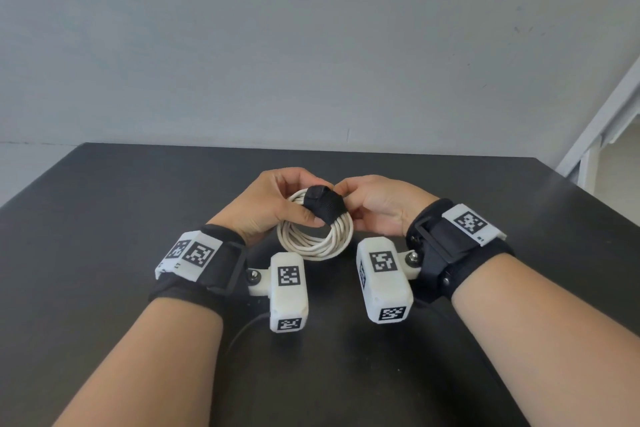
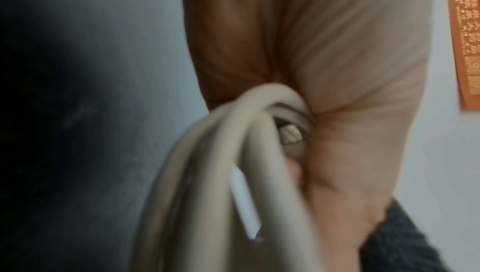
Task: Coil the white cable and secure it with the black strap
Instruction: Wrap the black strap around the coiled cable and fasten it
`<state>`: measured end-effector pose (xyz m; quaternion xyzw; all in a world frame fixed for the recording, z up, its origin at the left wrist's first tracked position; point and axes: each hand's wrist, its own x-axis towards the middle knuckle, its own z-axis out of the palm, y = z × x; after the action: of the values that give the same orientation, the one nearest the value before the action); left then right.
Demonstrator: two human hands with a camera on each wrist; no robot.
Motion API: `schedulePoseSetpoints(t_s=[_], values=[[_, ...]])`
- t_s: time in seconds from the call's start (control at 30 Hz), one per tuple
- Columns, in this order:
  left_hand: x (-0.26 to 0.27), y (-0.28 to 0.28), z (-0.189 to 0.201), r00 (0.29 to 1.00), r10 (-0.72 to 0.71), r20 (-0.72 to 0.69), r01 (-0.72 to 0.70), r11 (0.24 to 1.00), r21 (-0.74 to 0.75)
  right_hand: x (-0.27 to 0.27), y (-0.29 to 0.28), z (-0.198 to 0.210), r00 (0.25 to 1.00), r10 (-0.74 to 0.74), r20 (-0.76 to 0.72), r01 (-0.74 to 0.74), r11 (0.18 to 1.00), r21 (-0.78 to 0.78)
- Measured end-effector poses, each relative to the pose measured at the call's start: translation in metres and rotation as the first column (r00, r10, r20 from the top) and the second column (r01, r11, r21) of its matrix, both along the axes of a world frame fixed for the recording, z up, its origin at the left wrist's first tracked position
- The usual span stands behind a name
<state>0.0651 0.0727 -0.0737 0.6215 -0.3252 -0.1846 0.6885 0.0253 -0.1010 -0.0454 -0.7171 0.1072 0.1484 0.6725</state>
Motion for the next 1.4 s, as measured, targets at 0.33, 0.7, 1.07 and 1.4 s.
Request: schedulePoseSetpoints(t_s=[0.33,0.7,1.07,1.4], values=[[-0.005,-0.004,0.005,0.996,-0.085,-0.012,0.086,0.990,0.109,0.009,-0.007,0.003,0.960,-0.237,0.149,0.258,0.955,-0.146],[-0.006,-0.001,0.008,0.997,-0.039,0.063,0.026,0.980,0.196,0.011,-0.004,0.009,0.926,-0.179,0.331,0.292,0.898,-0.330],[-0.007,-0.004,0.011,0.986,0.119,0.113,-0.148,0.941,0.303,0.005,0.007,0.016,0.829,-0.067,0.556,0.349,0.838,-0.420],[-0.005,-0.004,0.009,0.976,0.219,0.007,-0.218,0.970,0.104,-0.002,-0.002,0.022,0.760,0.177,0.626,0.292,0.767,-0.572]])
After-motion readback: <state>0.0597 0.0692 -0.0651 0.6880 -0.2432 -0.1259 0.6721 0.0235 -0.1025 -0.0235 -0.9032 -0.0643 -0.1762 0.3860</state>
